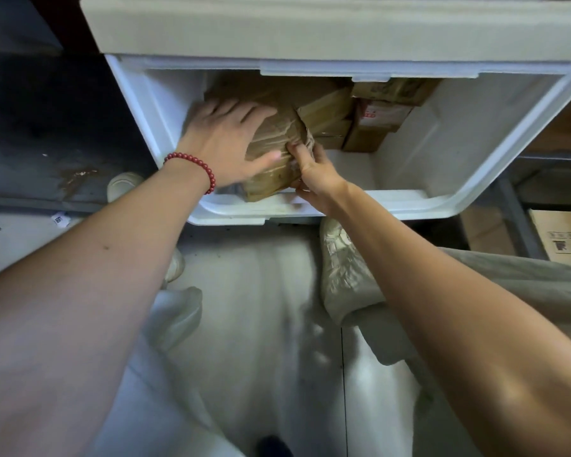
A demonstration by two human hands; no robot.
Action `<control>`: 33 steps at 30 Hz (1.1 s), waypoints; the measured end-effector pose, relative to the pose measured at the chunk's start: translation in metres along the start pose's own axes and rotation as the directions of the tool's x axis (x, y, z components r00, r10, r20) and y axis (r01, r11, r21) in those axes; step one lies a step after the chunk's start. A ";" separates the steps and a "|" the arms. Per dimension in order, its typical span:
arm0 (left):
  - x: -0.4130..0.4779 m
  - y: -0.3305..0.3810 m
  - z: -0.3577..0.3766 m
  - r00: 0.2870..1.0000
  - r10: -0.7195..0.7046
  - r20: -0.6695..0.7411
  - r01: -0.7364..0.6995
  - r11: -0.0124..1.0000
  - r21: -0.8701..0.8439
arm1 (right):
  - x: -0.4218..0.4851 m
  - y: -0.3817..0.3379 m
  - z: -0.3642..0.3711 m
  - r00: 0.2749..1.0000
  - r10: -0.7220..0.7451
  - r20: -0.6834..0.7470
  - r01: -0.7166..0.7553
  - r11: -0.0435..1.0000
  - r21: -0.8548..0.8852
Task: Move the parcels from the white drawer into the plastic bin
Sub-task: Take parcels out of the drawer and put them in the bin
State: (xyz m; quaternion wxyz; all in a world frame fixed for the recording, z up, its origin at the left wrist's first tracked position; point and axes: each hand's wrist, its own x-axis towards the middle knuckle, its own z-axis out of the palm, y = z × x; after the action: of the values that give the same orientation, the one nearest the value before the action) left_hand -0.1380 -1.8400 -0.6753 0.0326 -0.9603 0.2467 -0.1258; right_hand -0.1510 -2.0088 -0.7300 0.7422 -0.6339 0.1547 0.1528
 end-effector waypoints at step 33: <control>-0.178 0.102 -0.105 0.898 -0.400 0.184 0.360 0.426 -0.830 | -0.241 -0.022 -0.082 0.996 0.068 -0.049 -0.078 0.965 -0.251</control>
State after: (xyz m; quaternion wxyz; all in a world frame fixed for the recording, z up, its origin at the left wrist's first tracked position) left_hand -0.3630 -1.8440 -0.6264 -0.4724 -0.8796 0.0537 -0.0136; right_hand -0.3625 -2.1006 -0.6203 0.6460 -0.7201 0.1720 0.1859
